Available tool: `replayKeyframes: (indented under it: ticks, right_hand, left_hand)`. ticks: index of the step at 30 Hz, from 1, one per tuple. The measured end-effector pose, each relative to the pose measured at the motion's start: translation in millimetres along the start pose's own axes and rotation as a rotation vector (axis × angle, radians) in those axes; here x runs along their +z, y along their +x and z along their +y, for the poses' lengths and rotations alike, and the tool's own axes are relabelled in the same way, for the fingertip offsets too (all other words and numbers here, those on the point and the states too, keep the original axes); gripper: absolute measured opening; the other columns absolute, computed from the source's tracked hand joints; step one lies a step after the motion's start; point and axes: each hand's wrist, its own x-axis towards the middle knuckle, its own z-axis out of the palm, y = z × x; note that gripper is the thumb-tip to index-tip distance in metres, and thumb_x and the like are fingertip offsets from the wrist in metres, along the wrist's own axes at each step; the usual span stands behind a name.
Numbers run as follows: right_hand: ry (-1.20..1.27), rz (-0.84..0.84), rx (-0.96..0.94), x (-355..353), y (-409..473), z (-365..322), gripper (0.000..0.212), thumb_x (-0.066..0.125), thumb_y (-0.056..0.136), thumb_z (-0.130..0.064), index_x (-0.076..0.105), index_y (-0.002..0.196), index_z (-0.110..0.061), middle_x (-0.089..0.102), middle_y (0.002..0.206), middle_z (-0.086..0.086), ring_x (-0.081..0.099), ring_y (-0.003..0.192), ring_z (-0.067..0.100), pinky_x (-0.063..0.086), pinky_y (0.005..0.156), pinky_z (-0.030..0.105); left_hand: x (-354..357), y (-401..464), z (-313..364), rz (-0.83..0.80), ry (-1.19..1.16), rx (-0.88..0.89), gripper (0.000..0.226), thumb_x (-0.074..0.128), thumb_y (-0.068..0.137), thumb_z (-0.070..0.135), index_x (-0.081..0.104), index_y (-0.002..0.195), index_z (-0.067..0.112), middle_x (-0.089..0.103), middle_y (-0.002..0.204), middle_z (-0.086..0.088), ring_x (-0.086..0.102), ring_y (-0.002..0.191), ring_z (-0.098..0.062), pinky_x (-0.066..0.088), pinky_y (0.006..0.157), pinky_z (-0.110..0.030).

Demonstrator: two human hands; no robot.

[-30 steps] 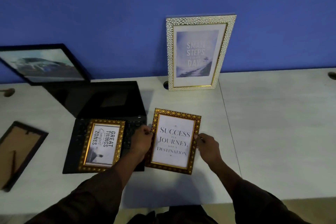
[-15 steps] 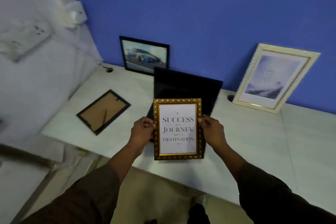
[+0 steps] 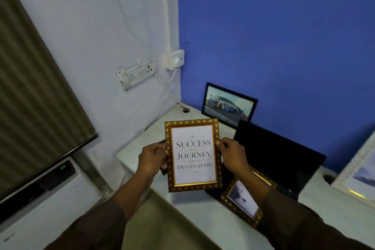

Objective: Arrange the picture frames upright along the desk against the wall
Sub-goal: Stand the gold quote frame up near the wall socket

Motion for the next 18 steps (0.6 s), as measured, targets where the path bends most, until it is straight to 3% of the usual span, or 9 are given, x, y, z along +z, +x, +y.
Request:
replayKeyframes:
  ticks: [4,11,14,18]
  right_hand:
    - [-0.030,-0.026,-0.062,16,46,-18,0.025,0.055,0.100,-0.034,0.073,0.092,-0.019,0.075,0.090,0.001,0.068,0.085,0.020,0.053,0.075,0.034]
    - [-0.073,-0.077,-0.136,36,114,-37,0.027,0.053,0.101,-0.035,0.073,0.095,-0.018,0.071,0.086,-0.002,0.061,0.077,0.015,0.037,0.057,0.024]
    - [-0.086,-0.095,-0.167,52,146,-38,0.027,0.054,0.101,-0.034,0.074,0.095,-0.016,0.073,0.088,0.001,0.064,0.078,0.018,0.041,0.060,0.027]
    - [-0.109,-0.122,-0.186,71,173,-47,0.025,0.054,0.102,-0.030,0.073,0.101,-0.013,0.063,0.085,-0.003,0.063,0.082,0.018,0.047,0.069,0.030]
  left_hand:
    - [-10,32,12,0.047,0.012,0.019,0.008,0.067,0.089,0.007,0.074,0.086,0.010,0.076,0.085,-0.011,0.074,0.084,-0.027,0.063,0.077,-0.037]
    - [-12,81,29,0.153,0.145,0.056,0.012,0.068,0.087,0.009,0.076,0.081,0.015,0.076,0.077,-0.004,0.073,0.076,-0.019,0.062,0.075,-0.035]
    - [-10,103,28,0.176,0.192,0.055,0.014,0.068,0.085,0.007,0.076,0.077,0.015,0.077,0.074,-0.003,0.075,0.075,-0.018,0.060,0.069,-0.029]
    - [-12,126,19,0.206,0.291,0.055,0.023,0.062,0.086,0.007,0.074,0.071,0.019,0.076,0.069,0.001,0.073,0.070,-0.015,0.059,0.067,-0.033]
